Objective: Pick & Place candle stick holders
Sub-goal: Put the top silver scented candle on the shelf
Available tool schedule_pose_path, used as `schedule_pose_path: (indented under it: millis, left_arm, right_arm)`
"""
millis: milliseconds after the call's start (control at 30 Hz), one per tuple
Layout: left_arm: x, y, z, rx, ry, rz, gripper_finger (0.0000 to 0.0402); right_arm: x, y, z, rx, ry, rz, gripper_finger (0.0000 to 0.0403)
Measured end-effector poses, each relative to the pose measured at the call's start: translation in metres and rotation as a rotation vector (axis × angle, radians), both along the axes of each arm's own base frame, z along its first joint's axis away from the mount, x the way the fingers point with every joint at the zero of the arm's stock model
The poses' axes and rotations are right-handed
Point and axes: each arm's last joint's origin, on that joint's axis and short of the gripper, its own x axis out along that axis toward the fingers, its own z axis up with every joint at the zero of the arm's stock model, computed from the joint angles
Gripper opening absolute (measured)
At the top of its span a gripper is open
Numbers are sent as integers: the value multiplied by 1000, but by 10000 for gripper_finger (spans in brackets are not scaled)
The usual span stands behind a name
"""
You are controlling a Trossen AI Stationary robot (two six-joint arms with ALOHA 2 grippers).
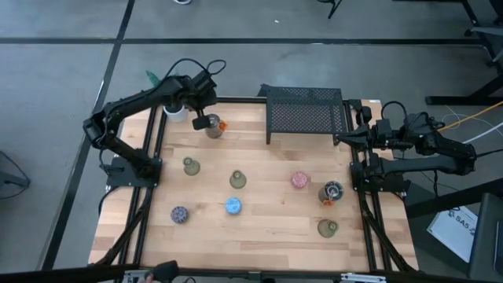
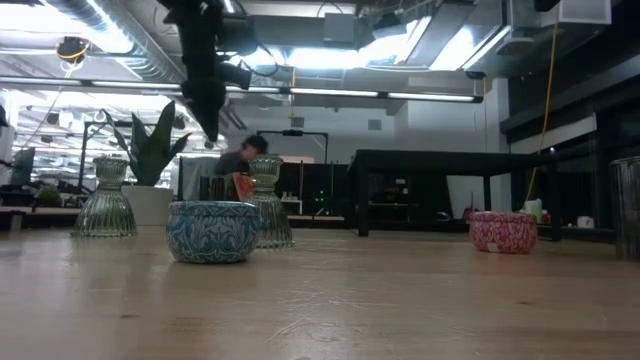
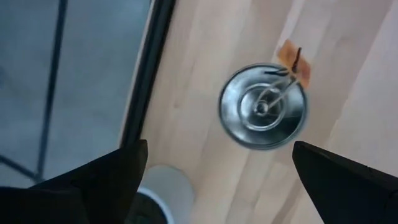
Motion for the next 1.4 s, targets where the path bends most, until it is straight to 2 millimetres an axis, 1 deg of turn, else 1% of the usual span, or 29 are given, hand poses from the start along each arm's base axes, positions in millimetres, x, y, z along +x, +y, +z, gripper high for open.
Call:
schedule_pose_path:
  millis: [200,400,500,700,1067,1400]
  left_arm:
    - [5,-4,1,58,30,1,400]
    - [10,-8,2,60,-9,17,400]
    - [11,-9,1,49,-33,71,400]
    - [17,-10,-5,19,-45,130,400]
    - [20,-10,-5,29,-62,128,400]
    - [36,-8,2,106,-223,131,400]
  right_arm:
    - [0,0,0,0,-1,0,7]
    - [0,0,0,0,0,0,7]
    - [0,0,0,0,0,0,7]
    - [0,0,0,0,0,0,7]
    - [0,0,0,0,0,0,7]
    - [0,0,0,0,0,0,7]
